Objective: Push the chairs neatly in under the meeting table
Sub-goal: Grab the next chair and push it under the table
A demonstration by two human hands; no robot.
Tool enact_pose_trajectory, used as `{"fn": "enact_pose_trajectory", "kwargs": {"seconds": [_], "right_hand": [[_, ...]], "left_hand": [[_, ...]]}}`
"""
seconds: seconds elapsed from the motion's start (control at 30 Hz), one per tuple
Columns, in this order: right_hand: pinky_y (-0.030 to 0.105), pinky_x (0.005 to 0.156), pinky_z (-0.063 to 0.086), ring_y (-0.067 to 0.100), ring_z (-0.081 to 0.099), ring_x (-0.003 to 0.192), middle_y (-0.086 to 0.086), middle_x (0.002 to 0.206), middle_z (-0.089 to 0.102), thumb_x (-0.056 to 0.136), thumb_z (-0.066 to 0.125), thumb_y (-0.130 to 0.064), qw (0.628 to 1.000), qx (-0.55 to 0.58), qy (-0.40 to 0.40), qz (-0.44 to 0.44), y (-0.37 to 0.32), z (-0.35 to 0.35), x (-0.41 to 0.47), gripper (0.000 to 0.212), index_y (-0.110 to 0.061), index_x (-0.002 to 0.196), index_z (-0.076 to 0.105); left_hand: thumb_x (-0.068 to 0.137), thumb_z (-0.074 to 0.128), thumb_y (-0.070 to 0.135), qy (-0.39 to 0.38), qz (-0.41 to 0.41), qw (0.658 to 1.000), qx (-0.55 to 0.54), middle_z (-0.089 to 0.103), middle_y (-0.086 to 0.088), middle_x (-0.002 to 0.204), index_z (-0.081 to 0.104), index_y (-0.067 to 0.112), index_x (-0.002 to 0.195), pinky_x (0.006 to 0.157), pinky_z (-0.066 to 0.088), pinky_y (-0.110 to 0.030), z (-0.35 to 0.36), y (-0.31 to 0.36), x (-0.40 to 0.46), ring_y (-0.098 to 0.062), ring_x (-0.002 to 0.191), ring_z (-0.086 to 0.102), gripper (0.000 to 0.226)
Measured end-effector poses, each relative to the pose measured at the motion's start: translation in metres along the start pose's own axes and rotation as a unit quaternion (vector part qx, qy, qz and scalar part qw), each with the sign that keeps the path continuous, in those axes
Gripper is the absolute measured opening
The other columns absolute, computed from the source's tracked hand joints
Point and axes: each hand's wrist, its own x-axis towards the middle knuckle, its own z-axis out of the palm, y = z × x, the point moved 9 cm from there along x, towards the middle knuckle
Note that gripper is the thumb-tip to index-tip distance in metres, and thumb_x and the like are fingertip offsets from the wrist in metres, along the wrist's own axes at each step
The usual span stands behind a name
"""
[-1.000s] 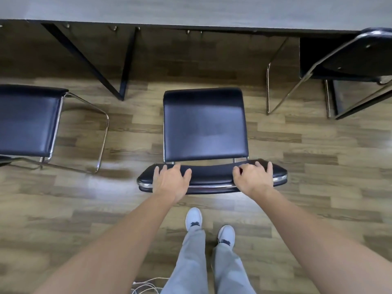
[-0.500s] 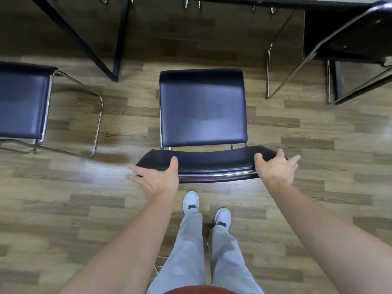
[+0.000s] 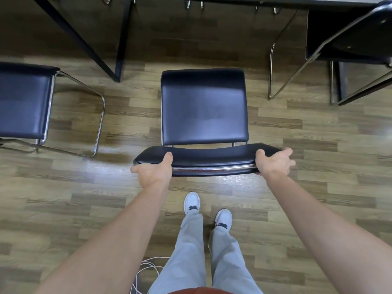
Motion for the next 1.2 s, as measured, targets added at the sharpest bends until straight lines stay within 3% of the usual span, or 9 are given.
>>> {"fn": "enact_pose_trajectory", "kwargs": {"seconds": [0.2,0.37,0.53,0.7,1.03,1.1,1.2], "right_hand": [[0.041,0.087,0.041,0.045,0.053,0.107,0.027,0.138,0.029,0.091,0.059,-0.028,1.000,-0.002,0.011,0.006,-0.002,0.002,0.000,0.066,-0.004,0.142,0.024],[0.042,0.095,0.040,0.046,0.049,0.113,0.030,0.138,0.031,0.090,0.059,-0.026,0.999,-0.018,0.022,0.019,-0.006,0.001,0.000,0.065,0.000,0.140,0.026],[0.043,0.094,0.041,0.046,0.048,0.115,0.031,0.137,0.033,0.090,0.059,-0.026,0.999,-0.018,0.033,0.026,-0.013,0.003,-0.005,0.067,-0.001,0.142,0.025],[0.045,0.094,0.041,0.046,0.050,0.109,0.029,0.135,0.035,0.089,0.058,-0.028,0.999,-0.014,0.039,0.030,-0.022,0.018,-0.017,0.068,-0.001,0.142,0.025],[0.042,0.092,0.042,0.046,0.052,0.106,0.031,0.132,0.036,0.089,0.057,-0.027,0.998,0.005,0.053,0.032,-0.033,0.031,-0.024,0.063,0.001,0.137,0.028],[0.043,0.091,0.042,0.047,0.051,0.109,0.032,0.131,0.037,0.089,0.058,-0.027,0.998,0.007,0.053,0.027,-0.038,0.033,-0.023,0.061,0.002,0.135,0.029],[0.041,0.090,0.042,0.045,0.046,0.117,0.032,0.128,0.039,0.089,0.057,-0.028,0.999,0.004,0.048,0.017,-0.048,0.035,-0.016,0.059,0.003,0.132,0.031]], "left_hand": [[0.072,0.081,0.048,0.003,-0.002,1.000,0.016,0.059,-0.011,0.106,0.028,0.007,0.129,0.083,0.051,-0.039,0.001,0.006,0.005,-0.035,0.090,0.066,0.088],[0.069,0.081,0.050,-0.005,-0.013,1.000,0.007,0.055,-0.006,0.096,0.025,0.007,0.133,0.089,0.055,-0.046,0.005,0.005,0.008,-0.039,0.087,0.069,0.096],[0.076,0.080,0.044,0.001,-0.005,1.000,0.017,0.052,-0.007,0.094,0.024,0.003,0.134,0.080,0.045,-0.035,0.000,0.018,0.010,-0.034,0.087,0.061,0.090],[0.072,0.081,0.047,-0.001,0.013,0.999,0.043,0.055,-0.004,0.081,0.029,0.005,0.129,0.081,0.054,-0.041,-0.010,0.038,0.033,-0.038,0.085,0.069,0.088],[0.072,0.081,0.043,-0.007,0.038,0.998,0.041,0.058,-0.010,0.098,0.028,0.004,0.132,0.082,0.052,-0.038,-0.016,0.061,0.049,-0.037,0.088,0.066,0.089],[0.072,0.082,0.041,-0.011,0.040,0.999,0.035,0.056,-0.009,0.100,0.029,0.003,0.134,0.084,0.052,-0.035,-0.016,0.069,0.054,-0.032,0.083,0.064,0.090],[0.073,0.084,0.037,-0.023,0.045,0.999,0.017,0.051,-0.004,0.094,0.033,0.004,0.130,0.083,0.059,-0.041,-0.011,0.080,0.060,-0.017,0.060,0.056,0.083]]}}
